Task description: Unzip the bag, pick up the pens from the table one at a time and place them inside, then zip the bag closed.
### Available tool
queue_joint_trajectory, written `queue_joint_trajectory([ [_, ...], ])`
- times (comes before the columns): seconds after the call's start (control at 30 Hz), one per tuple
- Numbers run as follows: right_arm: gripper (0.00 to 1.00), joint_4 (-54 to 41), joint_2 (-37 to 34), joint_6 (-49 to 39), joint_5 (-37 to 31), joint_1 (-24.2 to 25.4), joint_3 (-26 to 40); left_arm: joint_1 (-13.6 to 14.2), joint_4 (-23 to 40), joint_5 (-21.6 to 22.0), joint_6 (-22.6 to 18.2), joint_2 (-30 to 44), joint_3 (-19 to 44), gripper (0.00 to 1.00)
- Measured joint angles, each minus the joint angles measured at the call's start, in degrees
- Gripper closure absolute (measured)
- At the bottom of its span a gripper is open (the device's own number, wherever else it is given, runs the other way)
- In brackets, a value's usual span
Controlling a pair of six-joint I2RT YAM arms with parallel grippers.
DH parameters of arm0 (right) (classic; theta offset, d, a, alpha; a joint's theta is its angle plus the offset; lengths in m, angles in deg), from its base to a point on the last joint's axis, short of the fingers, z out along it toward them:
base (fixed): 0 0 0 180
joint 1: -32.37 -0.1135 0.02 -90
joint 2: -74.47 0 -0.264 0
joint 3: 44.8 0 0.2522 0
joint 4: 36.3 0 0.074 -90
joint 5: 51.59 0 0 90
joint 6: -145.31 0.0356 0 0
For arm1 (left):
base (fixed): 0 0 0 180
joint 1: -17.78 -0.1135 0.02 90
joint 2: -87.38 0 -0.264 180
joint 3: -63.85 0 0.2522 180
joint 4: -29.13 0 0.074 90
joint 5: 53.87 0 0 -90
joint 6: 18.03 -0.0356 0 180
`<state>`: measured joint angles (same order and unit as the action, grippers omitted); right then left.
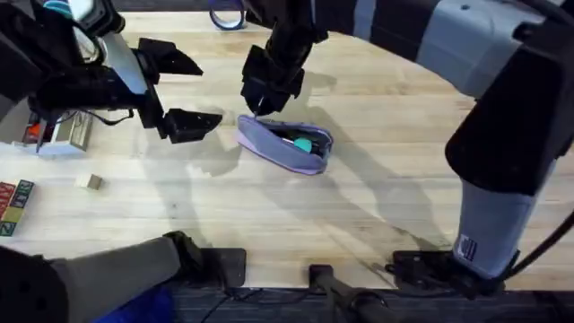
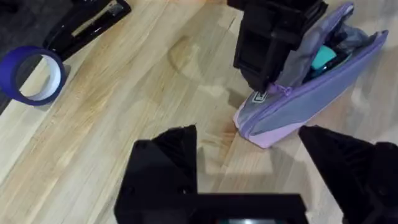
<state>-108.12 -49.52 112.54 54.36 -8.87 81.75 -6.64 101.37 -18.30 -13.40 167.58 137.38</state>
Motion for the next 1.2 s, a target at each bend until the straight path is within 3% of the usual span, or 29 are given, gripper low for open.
queue_joint_trajectory([
  [0.63,0.970,-2.3,6.0,-10.6,-4.1,-0.1,0.0,0.0,0.0,0.0,0.0,0.0,0.0,0.006],
  [1.2,0.970,-3.1,6.0,-11.4,-4.4,-0.3,0.0,0.0,0.0,0.0,0.0,0.0,0.0,0.008],
])
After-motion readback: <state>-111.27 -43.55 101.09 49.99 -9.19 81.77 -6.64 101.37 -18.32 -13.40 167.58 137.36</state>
